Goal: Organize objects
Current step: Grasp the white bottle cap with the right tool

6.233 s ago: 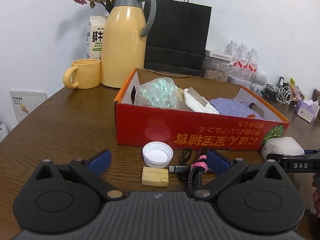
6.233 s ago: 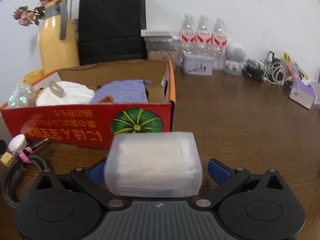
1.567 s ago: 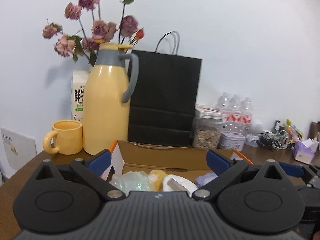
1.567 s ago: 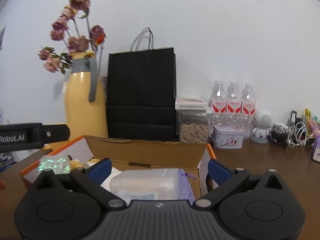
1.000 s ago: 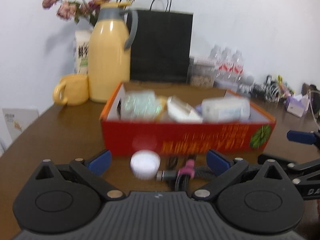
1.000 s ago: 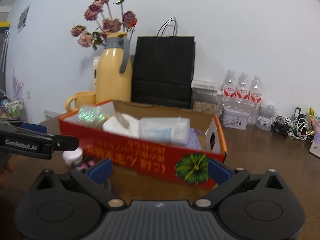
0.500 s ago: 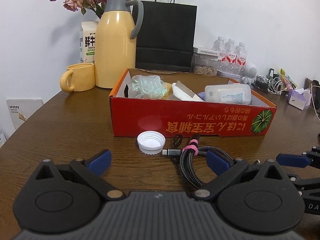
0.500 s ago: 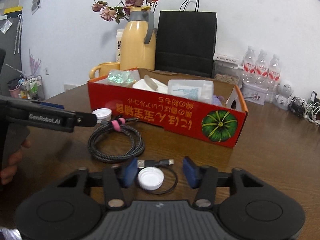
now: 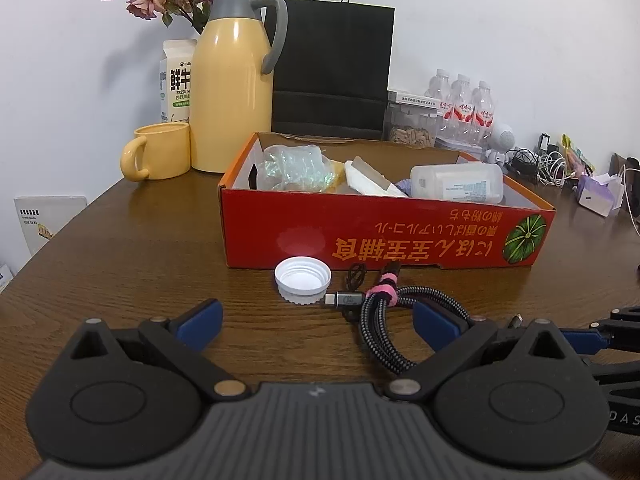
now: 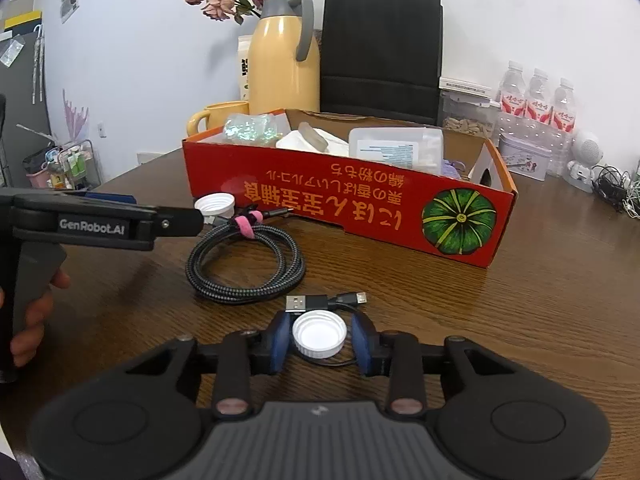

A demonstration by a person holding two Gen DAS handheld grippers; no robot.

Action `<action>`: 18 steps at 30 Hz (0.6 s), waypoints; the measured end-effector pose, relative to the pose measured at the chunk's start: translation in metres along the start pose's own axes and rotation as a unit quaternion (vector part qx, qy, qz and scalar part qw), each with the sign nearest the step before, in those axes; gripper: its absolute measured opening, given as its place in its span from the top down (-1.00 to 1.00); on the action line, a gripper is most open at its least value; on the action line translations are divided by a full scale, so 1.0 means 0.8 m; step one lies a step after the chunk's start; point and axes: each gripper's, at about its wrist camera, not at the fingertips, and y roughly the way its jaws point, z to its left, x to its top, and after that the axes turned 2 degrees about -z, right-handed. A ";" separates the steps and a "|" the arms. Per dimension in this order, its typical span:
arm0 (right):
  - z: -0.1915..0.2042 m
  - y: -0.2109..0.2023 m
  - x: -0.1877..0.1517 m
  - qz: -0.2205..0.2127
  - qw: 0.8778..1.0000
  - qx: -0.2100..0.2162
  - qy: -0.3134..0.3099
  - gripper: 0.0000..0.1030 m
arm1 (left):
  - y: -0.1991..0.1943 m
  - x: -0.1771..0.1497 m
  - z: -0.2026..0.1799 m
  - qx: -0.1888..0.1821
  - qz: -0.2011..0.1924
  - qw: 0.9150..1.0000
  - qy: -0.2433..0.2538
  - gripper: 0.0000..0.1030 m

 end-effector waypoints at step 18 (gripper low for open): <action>-0.004 -0.023 0.002 -0.080 0.996 -0.029 0.010 0.47 | 0.009 -0.001 -0.001 0.007 0.018 1.000 -0.002 -1.00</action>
